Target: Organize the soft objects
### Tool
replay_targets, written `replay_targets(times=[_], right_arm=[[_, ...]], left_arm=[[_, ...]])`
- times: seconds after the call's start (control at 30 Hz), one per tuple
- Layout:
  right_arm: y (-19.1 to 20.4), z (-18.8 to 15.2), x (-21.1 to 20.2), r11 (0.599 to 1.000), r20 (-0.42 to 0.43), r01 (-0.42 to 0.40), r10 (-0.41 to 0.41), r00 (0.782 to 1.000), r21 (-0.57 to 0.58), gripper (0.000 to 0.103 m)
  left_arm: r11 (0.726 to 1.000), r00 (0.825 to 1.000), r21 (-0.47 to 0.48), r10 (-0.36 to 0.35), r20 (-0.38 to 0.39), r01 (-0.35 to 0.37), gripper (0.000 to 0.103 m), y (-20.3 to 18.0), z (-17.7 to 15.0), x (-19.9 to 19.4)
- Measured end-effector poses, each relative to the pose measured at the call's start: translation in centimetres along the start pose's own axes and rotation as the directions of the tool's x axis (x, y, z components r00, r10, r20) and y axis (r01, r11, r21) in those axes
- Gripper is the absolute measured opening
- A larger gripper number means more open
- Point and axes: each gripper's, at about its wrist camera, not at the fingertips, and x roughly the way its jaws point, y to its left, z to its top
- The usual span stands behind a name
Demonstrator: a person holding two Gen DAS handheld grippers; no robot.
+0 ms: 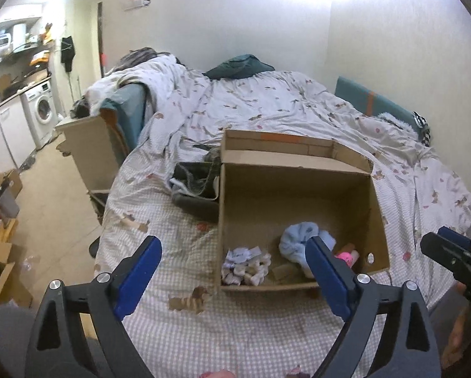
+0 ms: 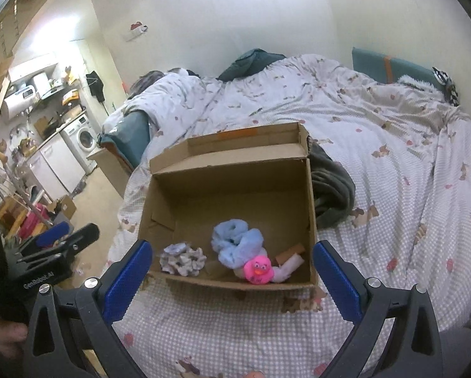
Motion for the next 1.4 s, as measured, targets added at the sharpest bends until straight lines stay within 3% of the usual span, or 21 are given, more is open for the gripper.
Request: replay_targets(times=[0.1, 0.33, 0.5, 1.4], right_arm=[[0.0, -1.1, 0.0, 1.000, 0.000, 0.011, -0.011, 1.000, -0.011, 0.103], [-0.5, -3.5, 1.2, 0.999, -0.017, 0.039, -0.039, 0.999, -0.003, 0.103], [-1.1, -3.5, 2.0, 0.998, -0.015, 0.059, -0.059, 0.998, 0.021, 0.103], [-0.9, -3.9, 3.3, 0.997, -0.031, 0.079, -0.079, 0.996, -0.004, 0.103]], left_arm=[[1.000, 1.000, -0.013, -0.008, 0.015, 0.008, 0.100, 0.7, -1.0, -0.8], [0.997, 0.998, 0.045, 0.060, 0.019, -0.061, 0.100, -0.1, -2.7, -0.1], [1.000, 1.000, 0.007, 0.020, -0.020, -0.020, 0.101, 0.2, -3.2, 0.9], [1.000, 0.999, 0.003, 0.000, -0.051, 0.001, 0.102, 0.0, -3.1, 2.2]])
